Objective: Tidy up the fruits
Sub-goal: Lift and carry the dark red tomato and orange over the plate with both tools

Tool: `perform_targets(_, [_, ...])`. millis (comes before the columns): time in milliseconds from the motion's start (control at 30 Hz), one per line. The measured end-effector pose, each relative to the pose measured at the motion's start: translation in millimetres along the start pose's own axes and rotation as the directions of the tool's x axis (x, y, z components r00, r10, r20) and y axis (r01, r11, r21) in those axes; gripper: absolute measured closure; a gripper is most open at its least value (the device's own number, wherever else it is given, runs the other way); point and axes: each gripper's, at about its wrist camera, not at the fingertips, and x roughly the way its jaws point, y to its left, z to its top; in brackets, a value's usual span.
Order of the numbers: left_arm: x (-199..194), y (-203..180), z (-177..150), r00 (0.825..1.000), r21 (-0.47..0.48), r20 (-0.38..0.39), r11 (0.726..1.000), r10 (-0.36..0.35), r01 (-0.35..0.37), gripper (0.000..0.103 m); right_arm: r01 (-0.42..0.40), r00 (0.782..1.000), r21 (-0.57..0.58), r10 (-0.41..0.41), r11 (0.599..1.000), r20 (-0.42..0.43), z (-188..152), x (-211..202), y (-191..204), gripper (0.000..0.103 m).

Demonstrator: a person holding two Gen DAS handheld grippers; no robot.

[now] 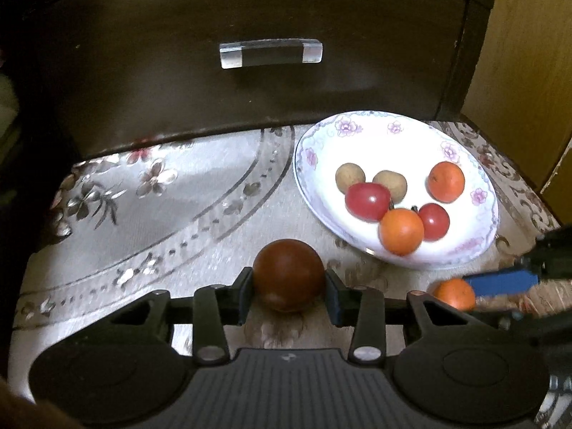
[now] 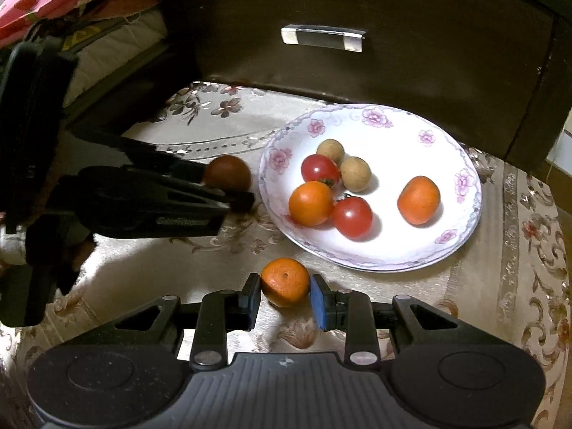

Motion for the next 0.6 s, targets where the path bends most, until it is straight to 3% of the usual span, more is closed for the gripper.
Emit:
perform_targets(267, [-46,-25,-23,0.999,0.005,-0.036,1.000,-0.019,0.019,0.057,0.034,0.999,0.012,-0.034,0.999,0.007,-5,-17,1,0.077])
perform_targets(600, [-92,-57,-46,0.999,-0.003,-0.026,1.000,-0.020,0.020,0.057,0.079,0.996,0.011,-0.080,0.997,0.042,-28,-55,16,0.077])
